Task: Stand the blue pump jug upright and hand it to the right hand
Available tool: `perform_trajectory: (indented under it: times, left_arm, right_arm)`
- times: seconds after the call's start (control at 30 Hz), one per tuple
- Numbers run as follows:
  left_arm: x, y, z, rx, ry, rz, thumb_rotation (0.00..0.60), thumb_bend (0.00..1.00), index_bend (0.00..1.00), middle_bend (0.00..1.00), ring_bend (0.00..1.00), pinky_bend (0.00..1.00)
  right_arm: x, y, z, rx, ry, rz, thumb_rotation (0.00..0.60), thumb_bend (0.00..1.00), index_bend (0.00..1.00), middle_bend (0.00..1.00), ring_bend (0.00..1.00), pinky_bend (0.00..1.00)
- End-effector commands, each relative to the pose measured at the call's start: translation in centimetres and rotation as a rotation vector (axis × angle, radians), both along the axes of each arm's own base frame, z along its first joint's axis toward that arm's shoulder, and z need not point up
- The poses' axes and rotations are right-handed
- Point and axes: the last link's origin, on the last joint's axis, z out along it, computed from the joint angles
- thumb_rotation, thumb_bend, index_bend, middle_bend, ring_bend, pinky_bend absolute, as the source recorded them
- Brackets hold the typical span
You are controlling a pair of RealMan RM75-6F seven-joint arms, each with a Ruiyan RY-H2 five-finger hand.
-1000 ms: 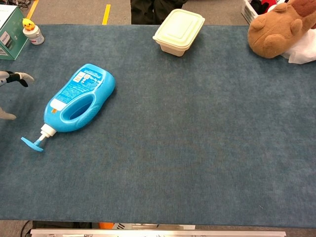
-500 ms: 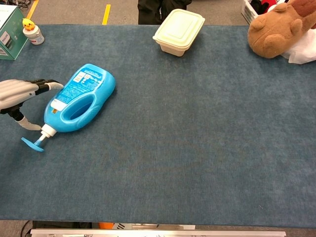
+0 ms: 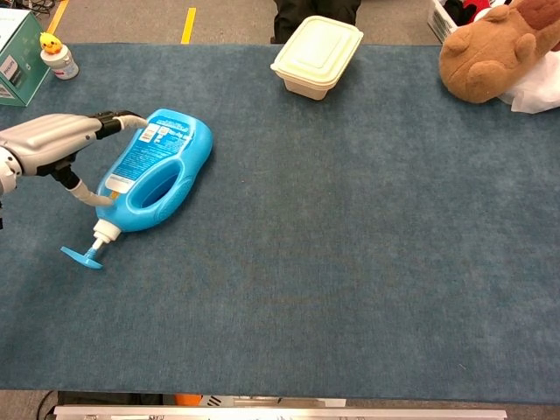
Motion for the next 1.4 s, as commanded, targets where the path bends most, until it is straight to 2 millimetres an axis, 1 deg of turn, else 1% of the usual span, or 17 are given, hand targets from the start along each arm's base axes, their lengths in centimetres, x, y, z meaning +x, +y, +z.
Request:
perform_trajectory:
  times: [0.03,0.1,0.13,0.17,0.2,0.23,0.27,0.3,0.37,0.43,0.67,1.0,1.1,1.27,1.4]
  left_arm:
    - [0.6,0.6,1.6,0.007,-0.007,-0.002,0.600,0.13,0.08,0.03,0.00,0.12]
    - [1.1,0.7,2.3,0.013,-0.038,-0.006,0.594,0.13,0.13,0.08,0.00,0.12]
    - [1.3,0.7,2.4,0.013,-0.055,-0.008,0.546,0.13,0.16,0.10,0.00,0.11]
    - [1.5,0.7,2.6,0.014,-0.073,-0.012,0.446,0.13,0.21,0.13,0.01,0.11]
    - [1.7,0.8,2.6,0.016,-0.097,-0.017,0.375,0.13,0.23,0.14,0.01,0.10]
    - [2.1,0.8,2.6,0.019,-0.130,-0.031,0.276,0.13,0.26,0.17,0.03,0.10]
    - [2.4,0.8,2.5,0.018,-0.152,-0.041,0.215,0.13,0.29,0.20,0.04,0.10]
    - [2.6,0.8,2.4,0.012,-0.167,-0.051,0.165,0.13,0.31,0.21,0.05,0.09]
    - [3.2,0.8,2.0,-0.002,-0.195,-0.076,0.085,0.12,0.33,0.23,0.06,0.06]
    - [3.7,0.9,1.4,-0.021,-0.198,-0.100,0.055,0.11,0.33,0.23,0.06,0.03]
    - [5.4,1.6,-0.8,-0.073,-0.163,-0.119,0.012,0.10,0.32,0.22,0.05,0.00]
    - [8.3,2.9,-4.5,-0.103,-0.140,-0.128,0.000,0.10,0.32,0.20,0.01,0.00]
    - [9.1,3.3,-5.9,-0.122,-0.120,-0.129,0.000,0.10,0.32,0.19,0.00,0.00]
    - [9.4,3.7,-7.7,-0.138,-0.063,-0.139,0.000,0.10,0.32,0.19,0.00,0.00]
    - [8.6,4.6,-8.4,-0.111,0.023,-0.145,0.000,0.10,0.32,0.19,0.00,0.00]
  right_arm:
    - [-0.2,0.1,0.1,0.000,-0.002,-0.004,0.600,0.08,0.08,0.22,0.11,0.24]
    - [-0.4,0.1,0.0,0.001,-0.003,-0.007,0.600,0.08,0.08,0.22,0.11,0.24]
    - [-0.4,0.1,0.0,0.002,-0.004,-0.008,0.600,0.08,0.08,0.22,0.11,0.24]
    - [-0.5,0.1,0.0,0.003,-0.004,-0.009,0.600,0.08,0.08,0.22,0.11,0.24]
    - [-0.5,0.1,0.0,0.005,-0.003,-0.010,0.600,0.08,0.08,0.22,0.11,0.24]
    - [-0.5,0.1,0.0,0.007,-0.001,-0.009,0.600,0.08,0.08,0.22,0.11,0.24]
    - [-0.5,0.1,0.0,0.008,0.000,-0.008,0.600,0.08,0.08,0.22,0.11,0.24]
    - [-0.4,0.1,0.0,0.009,0.001,-0.007,0.600,0.08,0.08,0.22,0.11,0.24]
    - [-0.3,0.0,-0.1,0.011,0.002,-0.004,0.600,0.08,0.08,0.22,0.11,0.24]
    - [-0.3,0.0,-0.1,0.014,0.003,-0.003,0.600,0.08,0.08,0.22,0.11,0.24]
    - [-0.5,-0.1,-0.2,0.024,0.006,-0.012,0.600,0.08,0.08,0.22,0.11,0.24]
    - [-0.9,-0.8,-0.4,0.041,0.005,-0.023,0.600,0.08,0.08,0.22,0.11,0.24]
    - [-1.0,-0.9,-0.5,0.043,0.003,-0.025,0.600,0.08,0.08,0.22,0.11,0.24]
    - [-1.2,-0.9,-0.3,0.036,0.001,-0.032,0.600,0.08,0.08,0.22,0.11,0.24]
    - [-1.3,-0.7,-0.2,0.029,-0.003,-0.034,0.600,0.08,0.08,0.22,0.11,0.24]
